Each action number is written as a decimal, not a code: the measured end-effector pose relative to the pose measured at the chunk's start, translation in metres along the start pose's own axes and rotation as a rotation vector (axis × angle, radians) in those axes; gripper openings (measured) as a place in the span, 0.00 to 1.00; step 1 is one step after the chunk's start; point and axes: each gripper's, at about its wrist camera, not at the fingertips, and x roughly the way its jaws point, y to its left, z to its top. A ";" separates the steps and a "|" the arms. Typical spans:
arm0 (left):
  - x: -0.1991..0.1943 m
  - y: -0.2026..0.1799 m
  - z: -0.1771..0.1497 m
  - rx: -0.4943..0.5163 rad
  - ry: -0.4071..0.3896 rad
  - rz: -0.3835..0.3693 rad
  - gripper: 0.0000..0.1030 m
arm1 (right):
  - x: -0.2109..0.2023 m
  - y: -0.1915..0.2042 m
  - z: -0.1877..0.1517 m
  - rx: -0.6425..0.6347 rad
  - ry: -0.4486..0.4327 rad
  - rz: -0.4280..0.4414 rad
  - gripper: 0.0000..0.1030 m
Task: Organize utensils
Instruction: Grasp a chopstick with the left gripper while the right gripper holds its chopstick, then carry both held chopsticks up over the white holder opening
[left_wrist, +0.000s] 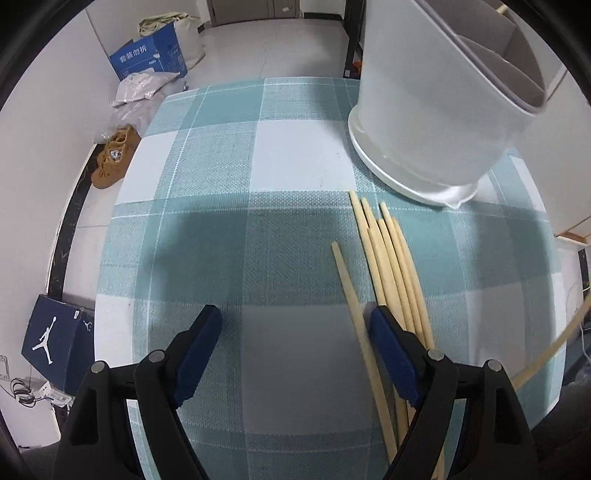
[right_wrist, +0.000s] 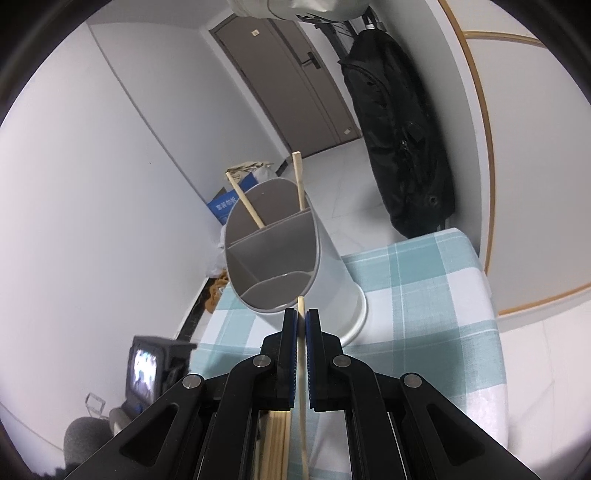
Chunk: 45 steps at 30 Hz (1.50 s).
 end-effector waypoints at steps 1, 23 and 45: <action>0.001 0.000 0.002 0.000 0.004 0.001 0.76 | -0.001 0.001 0.000 -0.008 -0.004 -0.003 0.04; -0.003 0.002 0.012 -0.043 -0.022 -0.075 0.01 | 0.000 -0.006 0.001 0.010 0.016 0.006 0.04; -0.119 0.008 -0.012 -0.032 -0.420 -0.229 0.00 | -0.022 0.034 -0.009 -0.133 -0.106 0.031 0.03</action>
